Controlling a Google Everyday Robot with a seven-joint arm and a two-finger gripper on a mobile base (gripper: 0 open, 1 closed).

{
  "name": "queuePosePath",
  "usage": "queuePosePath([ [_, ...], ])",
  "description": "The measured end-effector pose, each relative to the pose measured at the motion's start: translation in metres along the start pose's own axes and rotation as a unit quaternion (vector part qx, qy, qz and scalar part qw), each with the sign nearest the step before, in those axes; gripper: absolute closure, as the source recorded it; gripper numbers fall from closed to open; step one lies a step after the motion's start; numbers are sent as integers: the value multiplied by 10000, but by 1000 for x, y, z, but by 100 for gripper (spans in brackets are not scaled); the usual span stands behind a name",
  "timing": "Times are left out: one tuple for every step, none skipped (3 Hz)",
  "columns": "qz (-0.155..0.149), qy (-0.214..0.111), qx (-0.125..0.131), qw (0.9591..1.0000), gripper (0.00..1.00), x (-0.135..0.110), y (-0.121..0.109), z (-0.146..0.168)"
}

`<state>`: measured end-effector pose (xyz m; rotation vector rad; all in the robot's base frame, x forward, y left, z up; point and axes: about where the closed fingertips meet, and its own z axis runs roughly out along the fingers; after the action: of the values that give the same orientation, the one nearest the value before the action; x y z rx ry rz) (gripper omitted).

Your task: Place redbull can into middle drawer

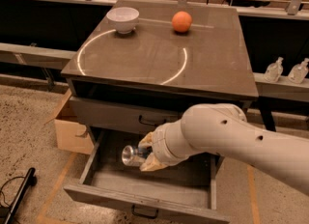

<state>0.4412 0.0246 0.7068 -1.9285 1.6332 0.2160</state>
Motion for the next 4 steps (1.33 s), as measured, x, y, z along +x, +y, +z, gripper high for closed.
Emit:
queuePosePath([
  [38, -79, 176, 9998, 100, 33, 8, 38],
  [17, 52, 279, 9996, 100, 67, 2, 76],
  [-147, 122, 283, 9994, 100, 69, -4, 84],
  [-71, 249, 301, 9992, 100, 79, -2, 88],
])
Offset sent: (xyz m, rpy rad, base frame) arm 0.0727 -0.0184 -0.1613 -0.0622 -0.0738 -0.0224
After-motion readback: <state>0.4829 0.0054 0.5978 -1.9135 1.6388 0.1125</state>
